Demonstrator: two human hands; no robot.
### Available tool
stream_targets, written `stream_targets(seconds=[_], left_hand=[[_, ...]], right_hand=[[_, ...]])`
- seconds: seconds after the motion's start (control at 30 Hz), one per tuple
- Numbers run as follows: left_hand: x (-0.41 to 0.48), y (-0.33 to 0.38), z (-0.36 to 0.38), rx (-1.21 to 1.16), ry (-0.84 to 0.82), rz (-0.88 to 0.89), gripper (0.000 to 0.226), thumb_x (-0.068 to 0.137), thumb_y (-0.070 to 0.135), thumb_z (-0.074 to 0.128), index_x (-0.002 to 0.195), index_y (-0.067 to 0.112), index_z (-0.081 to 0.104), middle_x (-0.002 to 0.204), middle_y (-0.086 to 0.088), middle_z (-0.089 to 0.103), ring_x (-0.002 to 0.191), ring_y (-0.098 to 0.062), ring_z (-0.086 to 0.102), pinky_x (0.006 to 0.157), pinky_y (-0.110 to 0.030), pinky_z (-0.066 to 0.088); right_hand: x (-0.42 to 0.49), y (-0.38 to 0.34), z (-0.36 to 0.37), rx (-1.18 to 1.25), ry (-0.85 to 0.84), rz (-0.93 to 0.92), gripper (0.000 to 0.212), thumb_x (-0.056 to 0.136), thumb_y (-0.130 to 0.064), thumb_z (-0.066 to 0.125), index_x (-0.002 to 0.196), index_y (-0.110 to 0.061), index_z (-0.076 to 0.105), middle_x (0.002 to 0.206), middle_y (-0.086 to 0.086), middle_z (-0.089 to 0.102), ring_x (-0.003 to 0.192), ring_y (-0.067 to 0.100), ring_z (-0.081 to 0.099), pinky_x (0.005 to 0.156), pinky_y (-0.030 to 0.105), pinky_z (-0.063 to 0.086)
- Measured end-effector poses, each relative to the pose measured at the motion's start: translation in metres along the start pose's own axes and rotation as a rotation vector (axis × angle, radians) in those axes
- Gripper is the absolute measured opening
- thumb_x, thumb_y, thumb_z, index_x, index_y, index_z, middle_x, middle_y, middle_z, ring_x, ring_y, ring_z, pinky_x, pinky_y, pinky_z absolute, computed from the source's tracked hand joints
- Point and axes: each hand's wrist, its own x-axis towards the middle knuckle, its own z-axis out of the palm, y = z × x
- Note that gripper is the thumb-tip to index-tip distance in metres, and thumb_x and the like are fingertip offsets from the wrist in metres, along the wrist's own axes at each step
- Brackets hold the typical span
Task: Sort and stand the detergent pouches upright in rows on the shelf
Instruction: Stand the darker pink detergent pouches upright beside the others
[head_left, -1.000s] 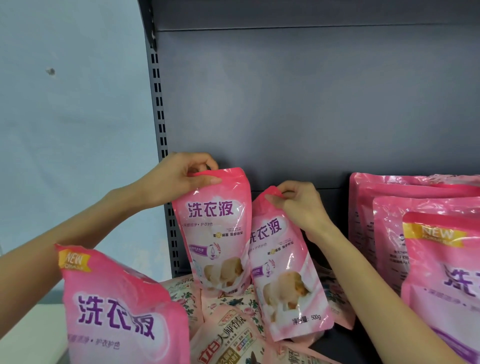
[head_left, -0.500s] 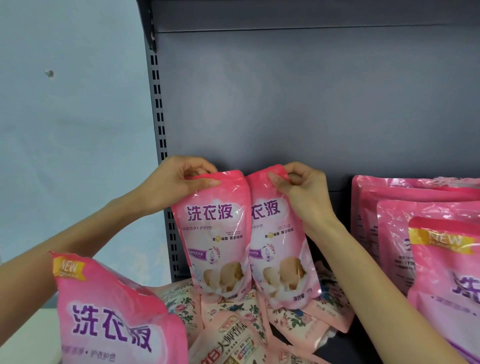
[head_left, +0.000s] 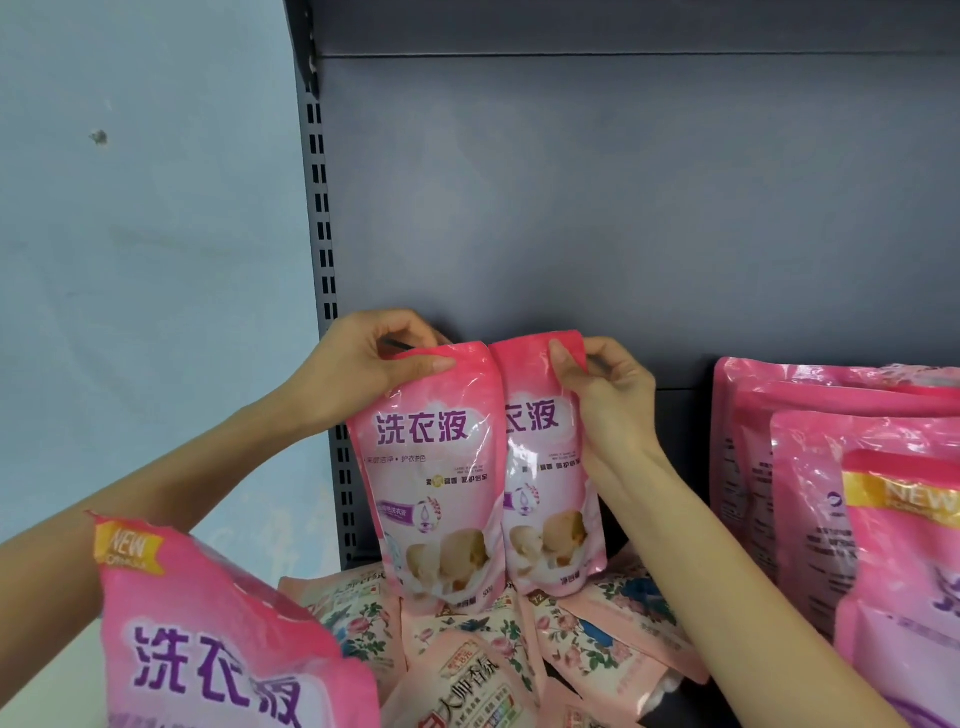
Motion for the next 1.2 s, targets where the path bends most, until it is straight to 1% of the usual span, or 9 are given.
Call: stream_targets(seconds=[0.13,0.33,0.57,0.67,0.83,0.9,1.0,1.1,1.2], left_hand=[[0.002,0.001,0.001,0.053,-0.012,0.008,0.015,0.072,0.024,0.072,0.075,0.014,0.061,0.077,0.003,0.071,0.070,-0.005,0.067,0.065,-0.013,0.051],[0.002,0.000,0.002,0.087,-0.021,-0.011,0.020,0.074,0.027,0.071,0.073,0.019,0.053,0.063,0.007,0.069,0.051,-0.003,0.059,0.053,-0.013,0.045],[0.007,0.003,-0.003,0.258,-0.178,0.012,0.019,0.079,0.021,0.070,0.096,0.027,0.065,0.077,0.015,0.070,0.065,0.001,0.064,0.064,-0.011,0.049],[0.007,0.003,-0.002,0.405,-0.211,0.042,0.010,0.083,0.023,0.067,0.077,0.031,0.065,0.064,0.015,0.066,0.060,-0.004,0.061,0.065,-0.023,0.048],[0.008,0.000,0.004,0.456,-0.177,0.075,0.013,0.086,0.027,0.064,0.077,0.037,0.061,0.073,0.006,0.068,0.069,-0.016,0.065,0.071,-0.037,0.052],[0.010,-0.001,0.008,0.458,-0.172,0.081,0.008,0.086,0.028,0.064,0.082,0.035,0.063,0.074,0.008,0.068,0.071,-0.015,0.063,0.074,-0.037,0.052],[0.012,-0.001,0.012,0.459,-0.160,0.096,0.006,0.086,0.028,0.063,0.091,0.028,0.068,0.076,0.008,0.067,0.072,-0.015,0.062,0.076,-0.038,0.052],[0.012,-0.002,0.013,0.456,-0.155,0.105,0.008,0.087,0.027,0.063,0.092,0.025,0.068,0.077,0.005,0.068,0.073,-0.017,0.063,0.076,-0.040,0.052],[0.012,-0.004,0.013,0.457,-0.153,0.106,0.008,0.088,0.027,0.061,0.093,0.024,0.068,0.081,0.001,0.069,0.075,-0.019,0.064,0.076,-0.042,0.053]], right_hand=[[0.001,-0.001,0.001,0.110,0.003,0.039,0.019,0.083,-0.001,0.064,0.069,-0.013,0.060,0.064,-0.002,0.066,0.057,0.010,0.060,0.061,0.025,0.053],[-0.004,0.001,0.001,0.047,-0.078,0.064,0.015,0.083,-0.002,0.064,0.072,-0.012,0.061,0.064,-0.004,0.067,0.057,0.010,0.062,0.059,0.025,0.055],[-0.005,-0.007,-0.001,-0.086,-0.119,0.053,0.016,0.083,-0.001,0.064,0.072,-0.012,0.061,0.062,-0.006,0.067,0.056,0.008,0.062,0.058,0.022,0.054],[-0.008,-0.008,-0.002,-0.160,-0.129,0.035,0.015,0.084,-0.002,0.064,0.074,-0.013,0.061,0.064,-0.007,0.068,0.057,0.006,0.063,0.057,0.020,0.053],[-0.012,-0.016,-0.010,-0.293,-0.158,0.036,0.009,0.086,-0.009,0.064,0.080,-0.015,0.062,0.073,-0.006,0.069,0.062,0.004,0.065,0.056,0.017,0.050],[-0.014,-0.019,-0.013,-0.362,-0.156,0.031,0.007,0.088,-0.016,0.063,0.081,-0.016,0.064,0.076,-0.005,0.068,0.066,0.003,0.064,0.061,0.018,0.051],[-0.018,-0.024,-0.019,-0.467,-0.146,0.032,0.021,0.092,-0.031,0.057,0.082,-0.016,0.067,0.082,-0.001,0.069,0.082,0.011,0.065,0.087,0.031,0.053],[-0.028,-0.032,-0.024,-0.540,-0.135,0.060,0.028,0.095,-0.039,0.048,0.091,-0.018,0.067,0.107,0.012,0.069,0.106,0.024,0.062,0.098,0.038,0.047],[-0.044,-0.035,-0.033,-0.666,-0.170,0.047,0.026,0.095,-0.034,0.050,0.112,-0.019,0.061,0.115,-0.003,0.065,0.108,0.007,0.060,0.099,0.025,0.046]])
